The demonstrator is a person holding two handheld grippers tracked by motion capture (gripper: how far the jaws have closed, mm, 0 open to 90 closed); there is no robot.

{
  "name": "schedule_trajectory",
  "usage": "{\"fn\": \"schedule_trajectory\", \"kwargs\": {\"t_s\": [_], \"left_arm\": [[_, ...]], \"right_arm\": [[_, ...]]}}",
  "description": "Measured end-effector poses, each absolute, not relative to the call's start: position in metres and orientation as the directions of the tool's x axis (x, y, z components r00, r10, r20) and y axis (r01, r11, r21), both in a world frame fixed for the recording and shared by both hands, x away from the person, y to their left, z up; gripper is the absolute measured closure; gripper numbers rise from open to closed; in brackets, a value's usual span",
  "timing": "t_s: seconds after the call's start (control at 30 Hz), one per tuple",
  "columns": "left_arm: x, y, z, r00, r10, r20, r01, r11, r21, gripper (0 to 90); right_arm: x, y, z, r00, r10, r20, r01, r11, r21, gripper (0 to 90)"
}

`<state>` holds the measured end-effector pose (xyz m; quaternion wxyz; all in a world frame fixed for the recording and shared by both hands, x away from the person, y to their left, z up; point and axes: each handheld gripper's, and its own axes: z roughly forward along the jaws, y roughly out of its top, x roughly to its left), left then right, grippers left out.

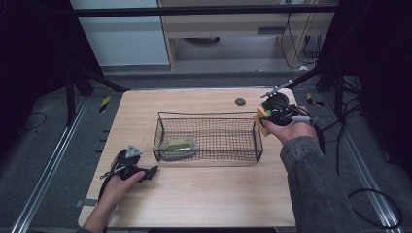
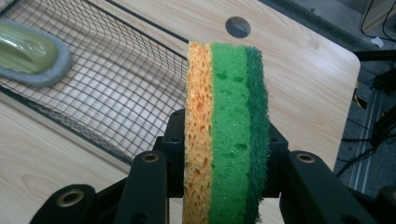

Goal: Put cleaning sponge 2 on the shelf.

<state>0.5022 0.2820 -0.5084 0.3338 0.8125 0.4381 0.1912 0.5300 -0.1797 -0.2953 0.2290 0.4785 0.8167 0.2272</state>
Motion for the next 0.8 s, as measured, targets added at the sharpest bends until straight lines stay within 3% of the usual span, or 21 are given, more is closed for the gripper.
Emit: {"fn": "schedule_trajectory", "kwargs": {"t_s": [0.8], "left_arm": [[0.502,0.282,-0.508,0.543,0.839,0.018,0.585,-0.394,0.709,0.0]], "right_arm": [[0.565,-0.152,-0.315,-0.473,0.864,-0.171,0.664,0.477,0.577,64.0]]}}
